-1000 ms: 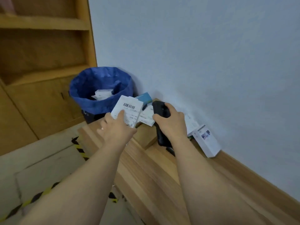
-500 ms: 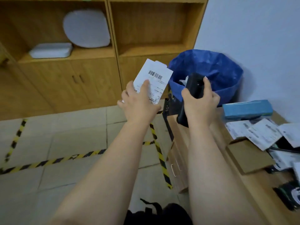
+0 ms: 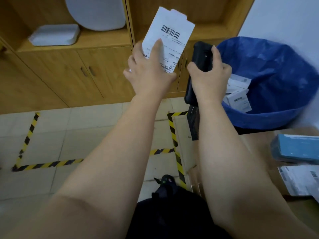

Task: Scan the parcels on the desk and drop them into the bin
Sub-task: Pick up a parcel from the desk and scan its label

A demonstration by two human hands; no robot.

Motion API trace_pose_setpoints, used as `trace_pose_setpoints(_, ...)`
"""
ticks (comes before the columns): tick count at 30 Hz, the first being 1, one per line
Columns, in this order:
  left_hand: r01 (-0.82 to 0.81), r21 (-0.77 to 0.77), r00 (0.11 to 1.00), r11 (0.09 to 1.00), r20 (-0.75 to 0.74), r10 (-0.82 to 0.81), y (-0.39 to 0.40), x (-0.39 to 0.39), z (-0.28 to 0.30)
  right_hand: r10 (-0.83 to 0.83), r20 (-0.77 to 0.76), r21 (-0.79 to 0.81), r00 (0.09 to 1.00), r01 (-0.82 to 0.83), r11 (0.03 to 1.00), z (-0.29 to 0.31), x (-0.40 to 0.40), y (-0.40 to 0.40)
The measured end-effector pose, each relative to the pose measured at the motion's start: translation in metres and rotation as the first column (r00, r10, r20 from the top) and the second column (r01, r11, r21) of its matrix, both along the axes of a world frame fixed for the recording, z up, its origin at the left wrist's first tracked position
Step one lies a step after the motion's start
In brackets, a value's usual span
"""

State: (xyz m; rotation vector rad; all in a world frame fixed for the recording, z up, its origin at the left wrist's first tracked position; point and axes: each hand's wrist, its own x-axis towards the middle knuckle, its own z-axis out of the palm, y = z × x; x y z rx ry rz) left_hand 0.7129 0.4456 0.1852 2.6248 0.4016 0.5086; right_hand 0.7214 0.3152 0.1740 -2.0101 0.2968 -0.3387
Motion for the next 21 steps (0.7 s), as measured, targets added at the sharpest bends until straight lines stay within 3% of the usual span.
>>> trace_pose_setpoints(9, 0.040, 0.028, 0.996, 0.999, -0.084, -0.037, -0.019, 0.115, -0.028, -0.029, -0.049, 0.041, 0.998, 0.031, 0.999, -0.022, 0.115, -0.019)
trace_pose_setpoints(15, 0.222, 0.004, 0.967, 0.975, -0.130, -0.220, -0.048, 0.210, -0.038, -0.221, -0.089, 0.038, 0.971, 0.225, 0.974, -0.038, 0.184, -0.045)
trace_pose_setpoints(21, 0.488, 0.000, 0.864, 0.873, -0.145, -0.482, -0.077, 0.311, -0.043, -0.473, -0.146, 0.086, 0.869, 0.488, 0.869, -0.042, 0.248, -0.067)
